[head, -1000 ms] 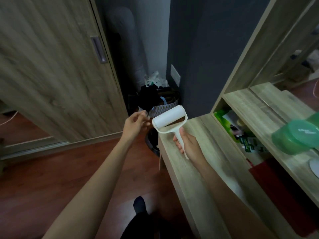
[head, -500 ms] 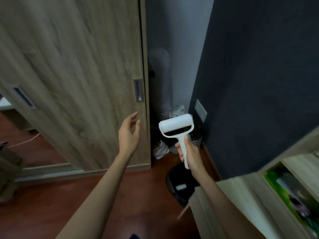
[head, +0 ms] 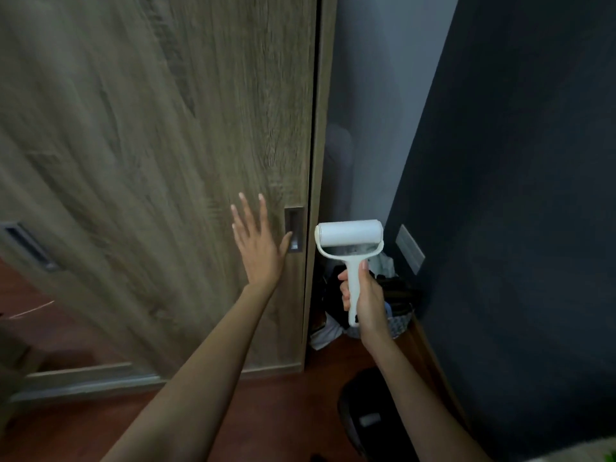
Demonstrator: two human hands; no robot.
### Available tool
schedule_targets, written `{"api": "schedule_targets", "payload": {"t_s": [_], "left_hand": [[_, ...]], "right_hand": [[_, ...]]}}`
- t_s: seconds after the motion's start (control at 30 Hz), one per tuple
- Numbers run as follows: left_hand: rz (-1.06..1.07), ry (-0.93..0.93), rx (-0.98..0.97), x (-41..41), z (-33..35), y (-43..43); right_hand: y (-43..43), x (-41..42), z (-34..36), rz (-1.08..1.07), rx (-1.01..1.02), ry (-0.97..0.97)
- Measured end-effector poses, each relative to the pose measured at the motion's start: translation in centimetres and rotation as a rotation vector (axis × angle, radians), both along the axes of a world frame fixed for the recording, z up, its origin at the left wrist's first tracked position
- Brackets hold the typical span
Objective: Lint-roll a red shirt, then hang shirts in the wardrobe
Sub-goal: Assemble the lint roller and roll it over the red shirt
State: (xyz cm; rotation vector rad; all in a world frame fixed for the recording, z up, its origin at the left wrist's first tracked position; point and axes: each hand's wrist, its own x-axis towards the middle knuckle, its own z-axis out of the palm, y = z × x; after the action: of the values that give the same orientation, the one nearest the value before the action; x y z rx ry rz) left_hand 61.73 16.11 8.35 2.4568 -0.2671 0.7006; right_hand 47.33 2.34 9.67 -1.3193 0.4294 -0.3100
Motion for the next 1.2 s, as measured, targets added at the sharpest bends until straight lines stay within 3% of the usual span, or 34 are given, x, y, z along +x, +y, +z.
{"api": "schedule_targets", "payload": {"t_s": [0.27, 0.63, 1.2], "left_hand": [[0.039, -0.003, 0.128, 5.3, -1.8, -1.5], [0.008, -0.095, 0.119, 6.8, -2.4, -0.2], [0.017, -0.097, 0.118, 9.6, -2.1, 16.0]], "right_hand": [[-1.9, 6.0, -0.4, 0.026, -0.003, 0.018], [-1.1, 8.3, -0.4, 0.060, 0.012, -0.012], [13.0, 11.9, 0.8, 0.065, 0.023, -0.109]]}}
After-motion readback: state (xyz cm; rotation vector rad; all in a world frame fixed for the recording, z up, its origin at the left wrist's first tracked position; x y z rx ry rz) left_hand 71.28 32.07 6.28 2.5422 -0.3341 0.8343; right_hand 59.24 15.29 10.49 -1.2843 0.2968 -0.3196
